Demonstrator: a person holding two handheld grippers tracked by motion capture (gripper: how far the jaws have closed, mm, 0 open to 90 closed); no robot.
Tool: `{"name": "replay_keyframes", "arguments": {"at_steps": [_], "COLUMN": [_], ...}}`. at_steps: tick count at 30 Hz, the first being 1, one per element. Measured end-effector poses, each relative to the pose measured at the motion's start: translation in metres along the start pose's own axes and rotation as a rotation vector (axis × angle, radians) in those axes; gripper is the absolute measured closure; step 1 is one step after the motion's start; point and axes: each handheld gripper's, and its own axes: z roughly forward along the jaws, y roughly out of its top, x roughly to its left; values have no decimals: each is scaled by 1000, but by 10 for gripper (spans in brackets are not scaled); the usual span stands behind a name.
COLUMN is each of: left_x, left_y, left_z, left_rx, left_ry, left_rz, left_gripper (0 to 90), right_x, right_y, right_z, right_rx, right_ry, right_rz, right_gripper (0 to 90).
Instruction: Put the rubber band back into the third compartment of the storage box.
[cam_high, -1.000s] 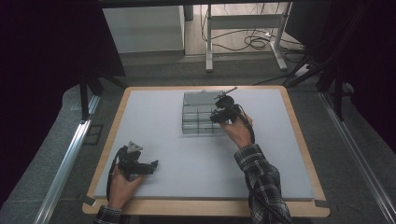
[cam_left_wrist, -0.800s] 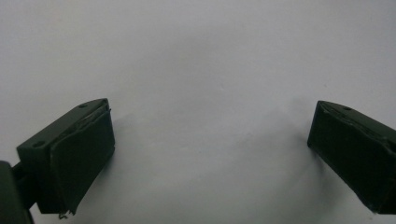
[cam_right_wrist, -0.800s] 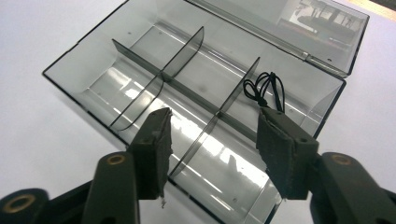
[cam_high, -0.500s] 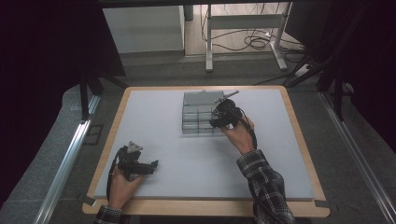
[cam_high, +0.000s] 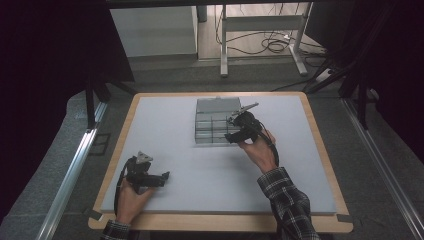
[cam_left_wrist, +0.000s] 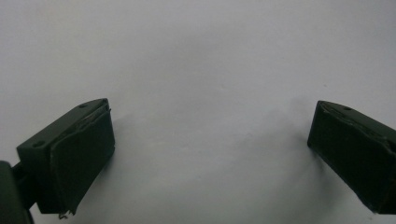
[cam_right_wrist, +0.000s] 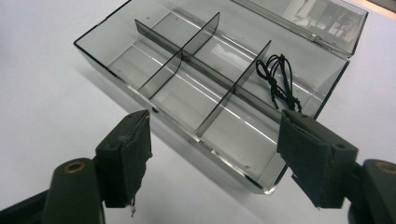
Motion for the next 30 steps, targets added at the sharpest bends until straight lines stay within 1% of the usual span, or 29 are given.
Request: {"name": "replay_keyframes", "arguments": {"at_steps": [5,8,10,11,13,20,26,30], "left_x": [0,0,0,0,1,0,0,0], "left_y": [0,0,0,0,0,0,0,0], "left_z": [0,0,0,0,-1,0,0,0], "left_rx": [0,1,5,0,7,2,4,4], "left_ry": [0,0,0,0,1,0,1,1], "left_rz": [0,0,5,-1,8,1,4,4], "left_gripper": [5,5,5,5,5,5,6,5], "right_x": [4,6,6,6,6,7,10,12], "right_y": [-5,-9,-12,-13,-16,-24,-32,-37], "right_z": [-4,-7,-8,-9,-10,-13,-18,-21], "right_rx": [-6,-10,-7,-5,-3,-7,-10,-6], "right_ry": [-5,-1,1,5,7,16,9,-4], "right_rz": [-11,-13,-13,-15,-16,-12,-22,-32], "right_gripper": [227,194,183,176,164,126,101,90]}}
